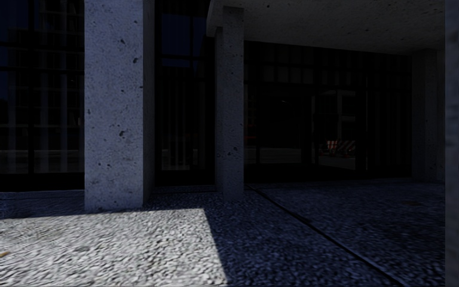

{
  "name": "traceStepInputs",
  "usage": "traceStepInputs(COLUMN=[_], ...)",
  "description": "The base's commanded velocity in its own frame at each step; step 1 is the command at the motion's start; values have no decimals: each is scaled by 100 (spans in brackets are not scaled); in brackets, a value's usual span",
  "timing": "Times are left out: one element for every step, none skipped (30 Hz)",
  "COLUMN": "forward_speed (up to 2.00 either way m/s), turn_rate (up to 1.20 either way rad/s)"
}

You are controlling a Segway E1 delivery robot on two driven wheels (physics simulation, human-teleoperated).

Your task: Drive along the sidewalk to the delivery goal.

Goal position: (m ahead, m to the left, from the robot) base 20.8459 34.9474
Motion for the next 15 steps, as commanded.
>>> traceStepInputs(forward_speed=[20,36,46,46,57,69,77,77,85,89,90,90,90,90,90], turn_rate=[42,42,42,42,42,42,42,42,42,42,42,42,42,42,42])
